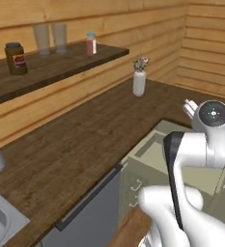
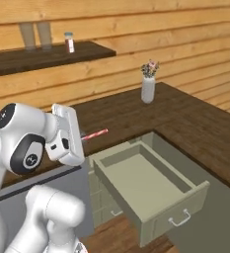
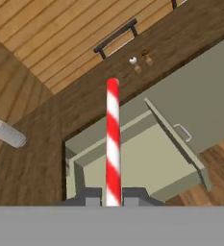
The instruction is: Take a straw from the drawer in front and place it inside the glass cup on the dining counter.
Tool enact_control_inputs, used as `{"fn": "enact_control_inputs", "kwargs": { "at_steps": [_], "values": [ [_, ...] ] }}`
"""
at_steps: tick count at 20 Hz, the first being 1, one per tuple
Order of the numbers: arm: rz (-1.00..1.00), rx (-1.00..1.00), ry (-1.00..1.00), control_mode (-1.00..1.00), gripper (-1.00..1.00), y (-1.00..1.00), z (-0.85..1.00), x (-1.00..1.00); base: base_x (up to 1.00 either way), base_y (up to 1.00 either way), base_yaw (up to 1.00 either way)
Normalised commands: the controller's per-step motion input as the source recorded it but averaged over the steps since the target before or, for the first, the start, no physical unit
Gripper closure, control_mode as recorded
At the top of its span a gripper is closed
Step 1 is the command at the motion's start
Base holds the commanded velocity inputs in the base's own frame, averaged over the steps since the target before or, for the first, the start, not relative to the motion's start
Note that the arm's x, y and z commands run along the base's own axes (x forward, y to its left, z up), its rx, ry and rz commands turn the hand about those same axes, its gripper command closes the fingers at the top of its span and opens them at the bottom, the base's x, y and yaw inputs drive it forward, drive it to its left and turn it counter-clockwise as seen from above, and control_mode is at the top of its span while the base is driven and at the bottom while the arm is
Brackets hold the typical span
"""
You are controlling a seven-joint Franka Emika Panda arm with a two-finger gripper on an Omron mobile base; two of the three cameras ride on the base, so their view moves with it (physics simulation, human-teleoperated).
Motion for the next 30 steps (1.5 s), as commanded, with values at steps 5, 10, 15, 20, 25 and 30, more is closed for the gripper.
{"fn": "enact_control_inputs", "kwargs": {
  "at_steps": [5, 10, 15, 20, 25, 30],
  "values": [
    [0.0, 0.0, 0.0, 1.0, 1.0, 0.0, 0.0, 0.0, -0.8, -0.05, -0.44],
    [0.0, 0.0, 0.0, 1.0, 1.0, 0.0, 0.0, 0.0, -0.81, -0.04, -0.49],
    [0.0, 0.0, 0.0, 1.0, 1.0, 0.0, 0.0, 0.0, -0.25, -0.53, -0.44],
    [0.0, 0.0, 0.0, 1.0, 1.0, 0.0, 0.0, 0.0, 0.27, -1.0, -0.33],
    [0.0, 0.0, 0.0, 1.0, 1.0, 0.0, 0.0, 0.0, 0.76, -1.0, -0.29],
    [0.0, 0.0, 0.0, 1.0, 1.0, 0.0, 0.0, 0.0, 0.64, -1.0, -0.2]
  ]
}}
